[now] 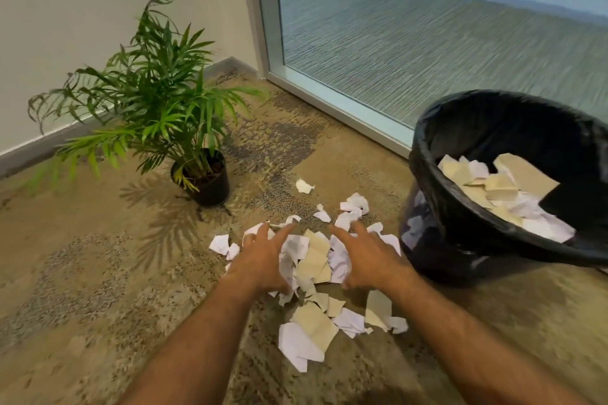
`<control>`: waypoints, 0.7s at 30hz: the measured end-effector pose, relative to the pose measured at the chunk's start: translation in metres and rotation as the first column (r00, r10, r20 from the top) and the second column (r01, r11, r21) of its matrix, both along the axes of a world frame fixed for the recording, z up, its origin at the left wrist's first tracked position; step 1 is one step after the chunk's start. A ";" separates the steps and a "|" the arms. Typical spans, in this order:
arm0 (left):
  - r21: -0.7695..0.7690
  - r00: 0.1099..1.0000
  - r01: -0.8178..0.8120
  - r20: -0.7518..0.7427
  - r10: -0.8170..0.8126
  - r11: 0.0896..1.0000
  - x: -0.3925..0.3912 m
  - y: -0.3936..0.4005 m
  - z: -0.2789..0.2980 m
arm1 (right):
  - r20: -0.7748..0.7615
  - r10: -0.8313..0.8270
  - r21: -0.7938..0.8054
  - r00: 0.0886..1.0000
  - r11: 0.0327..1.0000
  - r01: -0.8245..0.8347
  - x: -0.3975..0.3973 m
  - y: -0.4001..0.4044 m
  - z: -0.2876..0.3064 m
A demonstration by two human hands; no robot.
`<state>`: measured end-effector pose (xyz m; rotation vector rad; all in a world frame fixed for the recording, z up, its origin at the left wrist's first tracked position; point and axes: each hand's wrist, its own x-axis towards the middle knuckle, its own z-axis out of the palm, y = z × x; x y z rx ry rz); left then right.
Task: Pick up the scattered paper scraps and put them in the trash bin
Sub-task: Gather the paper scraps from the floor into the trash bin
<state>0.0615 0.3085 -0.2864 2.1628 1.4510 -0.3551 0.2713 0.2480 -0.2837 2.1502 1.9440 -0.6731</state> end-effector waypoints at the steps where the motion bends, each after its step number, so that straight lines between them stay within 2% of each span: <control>1: -0.021 1.000 -0.002 -0.019 0.001 1.000 0.001 -0.006 -0.010 | 0.017 0.016 -0.057 1.000 0.998 -0.016 0.002 0.000 -0.013; 4: -0.040 1.000 -0.009 -0.029 0.007 0.999 0.014 -0.018 -0.032 | 0.078 0.096 -0.122 0.992 0.989 -0.086 0.004 0.008 -0.036; 12: 0.010 0.994 -0.007 -0.110 0.008 1.000 0.055 -0.012 -0.058 | 0.197 0.194 -0.138 0.961 0.976 -0.168 -0.008 0.031 -0.052; 15: 0.038 0.993 -0.035 -0.109 0.039 0.999 0.054 -0.007 -0.059 | 0.122 0.098 -0.137 0.988 0.987 -0.081 -0.003 0.030 -0.062; 21: 0.104 0.993 -0.113 0.053 0.108 0.988 0.044 -0.011 -0.057 | -0.060 -0.035 0.031 0.998 0.999 0.037 -0.004 0.017 -0.066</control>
